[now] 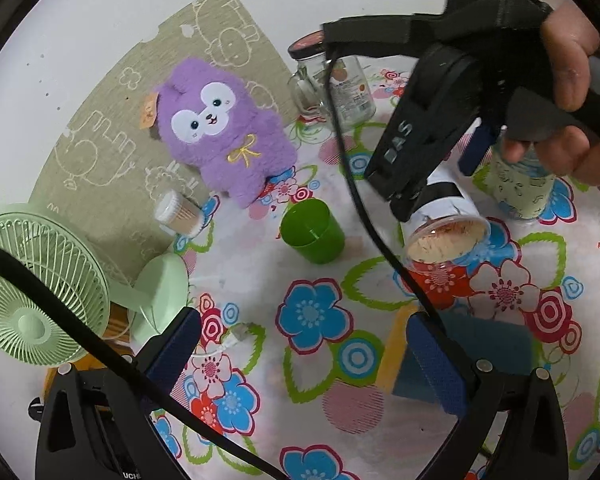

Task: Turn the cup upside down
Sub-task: 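Close the right gripper around the white cup's body, then lift the white cup with the right gripper and rotate it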

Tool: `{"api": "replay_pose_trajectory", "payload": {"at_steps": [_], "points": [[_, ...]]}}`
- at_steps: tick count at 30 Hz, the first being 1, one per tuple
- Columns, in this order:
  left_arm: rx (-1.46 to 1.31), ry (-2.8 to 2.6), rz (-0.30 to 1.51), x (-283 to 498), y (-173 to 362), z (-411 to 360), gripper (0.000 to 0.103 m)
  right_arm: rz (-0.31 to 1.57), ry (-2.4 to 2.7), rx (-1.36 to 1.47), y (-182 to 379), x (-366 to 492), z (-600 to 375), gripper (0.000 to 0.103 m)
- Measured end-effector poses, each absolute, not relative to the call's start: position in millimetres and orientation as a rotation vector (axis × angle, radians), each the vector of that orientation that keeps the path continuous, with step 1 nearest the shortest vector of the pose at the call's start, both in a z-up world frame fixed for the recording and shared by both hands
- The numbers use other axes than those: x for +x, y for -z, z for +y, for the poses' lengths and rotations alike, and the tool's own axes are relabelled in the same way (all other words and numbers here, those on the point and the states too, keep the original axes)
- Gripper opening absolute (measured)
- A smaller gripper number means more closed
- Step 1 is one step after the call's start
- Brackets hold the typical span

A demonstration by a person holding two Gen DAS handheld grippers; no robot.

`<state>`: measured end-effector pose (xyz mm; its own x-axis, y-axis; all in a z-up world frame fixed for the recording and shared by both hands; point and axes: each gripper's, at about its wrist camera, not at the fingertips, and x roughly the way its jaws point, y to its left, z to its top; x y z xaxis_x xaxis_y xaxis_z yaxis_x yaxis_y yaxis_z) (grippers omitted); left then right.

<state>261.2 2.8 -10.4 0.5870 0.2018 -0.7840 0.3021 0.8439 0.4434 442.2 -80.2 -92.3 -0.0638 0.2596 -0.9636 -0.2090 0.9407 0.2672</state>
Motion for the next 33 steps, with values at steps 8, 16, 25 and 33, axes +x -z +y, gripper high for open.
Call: {"api": "replay_pose_trajectory", "payload": {"at_steps": [8, 16, 25, 33], "points": [[0.547, 0.063, 0.963, 261.1, 12.8, 10.2, 0.103, 1.576, -0.408, -0.004, 90.0, 441.0, -69.1, 0.072], [0.536, 0.06, 0.959, 252.6, 5.9, 12.1, 0.103, 1.53, -0.43, 0.009, 64.0, 437.9, -71.9, 0.072], [0.556, 0.064, 0.94, 223.7, -11.2, 5.2, 0.103, 1.503, -0.476, -0.012, 36.3, 404.1, -69.7, 0.072], [0.564, 0.074, 0.932, 184.3, -21.5, -1.1, 0.103, 1.478, -0.513, -0.064, 14.4, 353.2, -74.5, 0.072]]}}
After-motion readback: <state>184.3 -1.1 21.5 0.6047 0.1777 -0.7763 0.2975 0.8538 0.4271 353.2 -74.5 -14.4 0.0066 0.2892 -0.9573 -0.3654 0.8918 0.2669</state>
